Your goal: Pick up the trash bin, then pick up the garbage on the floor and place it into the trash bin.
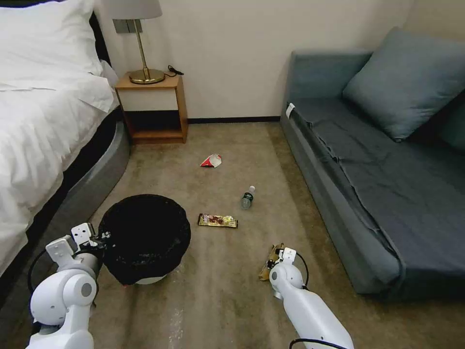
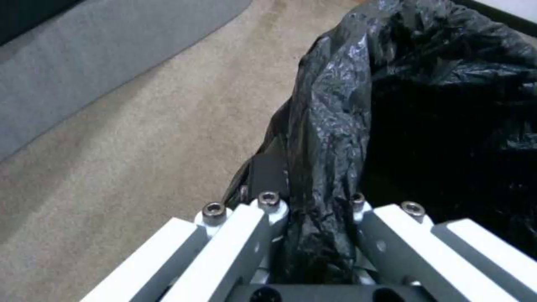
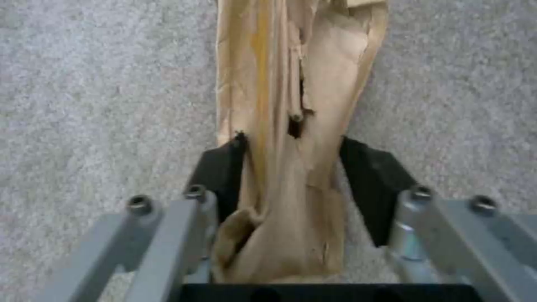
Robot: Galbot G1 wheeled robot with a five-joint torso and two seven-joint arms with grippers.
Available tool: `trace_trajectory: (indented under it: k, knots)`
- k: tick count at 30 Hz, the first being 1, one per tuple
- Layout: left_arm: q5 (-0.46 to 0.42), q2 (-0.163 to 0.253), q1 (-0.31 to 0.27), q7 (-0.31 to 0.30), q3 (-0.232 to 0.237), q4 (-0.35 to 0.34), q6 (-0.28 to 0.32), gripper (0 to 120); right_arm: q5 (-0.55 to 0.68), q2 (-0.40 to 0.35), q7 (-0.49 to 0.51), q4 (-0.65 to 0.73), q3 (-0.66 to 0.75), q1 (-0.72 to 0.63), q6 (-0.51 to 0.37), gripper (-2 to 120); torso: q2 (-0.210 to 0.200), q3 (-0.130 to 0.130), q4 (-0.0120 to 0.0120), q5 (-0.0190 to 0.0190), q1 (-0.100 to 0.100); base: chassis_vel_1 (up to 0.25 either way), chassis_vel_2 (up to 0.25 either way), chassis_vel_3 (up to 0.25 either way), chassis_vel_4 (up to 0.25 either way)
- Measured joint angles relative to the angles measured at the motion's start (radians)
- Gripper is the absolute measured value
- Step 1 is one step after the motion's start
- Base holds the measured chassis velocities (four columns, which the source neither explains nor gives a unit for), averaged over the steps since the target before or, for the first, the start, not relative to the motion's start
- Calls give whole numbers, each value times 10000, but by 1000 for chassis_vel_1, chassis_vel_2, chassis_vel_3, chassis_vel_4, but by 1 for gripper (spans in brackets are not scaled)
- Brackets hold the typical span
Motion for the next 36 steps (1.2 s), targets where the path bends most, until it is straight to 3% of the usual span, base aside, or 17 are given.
trace_trajectory:
  k: [11,17,23,25,27,31,33,36]
  knots:
    - [-68,1,-19,-13,153,58,0,4,0,-588,-48,1178,-142,-411,6,1,0,1,0,0,0,0,0,0,0]
    - [-225,54,-37,-43,257,94,0,4,-251,-1056,-466,2243,-154,-608,308,0,0,0,-1,1,0,0,0,0,0]
    - [-320,65,-105,-75,437,254,0,4,2,-1780,-1408,4512,-229,-747,789,0,0,0,0,1,0,0,0,0,0]
    - [-321,65,-134,-83,506,317,0,4,403,-2130,-1757,5544,-319,-734,868,0,0,0,1,0,0,0,0,0,0]
    - [-290,67,-192,-87,588,386,0,4,1148,-3016,-2354,7267,-574,-587,950,0,1,-1,1,2,0,0,0,0,0]
    - [-218,84,-229,-89,657,438,0,4,1678,-3665,-2772,8225,-799,-486,969,0,1,0,0,-1,0,0,0,0,0]
    - [-106,127,-290,-67,731,496,0,4,2631,-4468,-3360,9478,-1424,-331,982,0,1,-1,0,-1,0,0,0,0,0]
    - [23,242,-296,-1,738,519,0,4,2771,-4676,-3491,9685,-1734,-254,982,0,1,0,0,0,0,0,0,0,0]
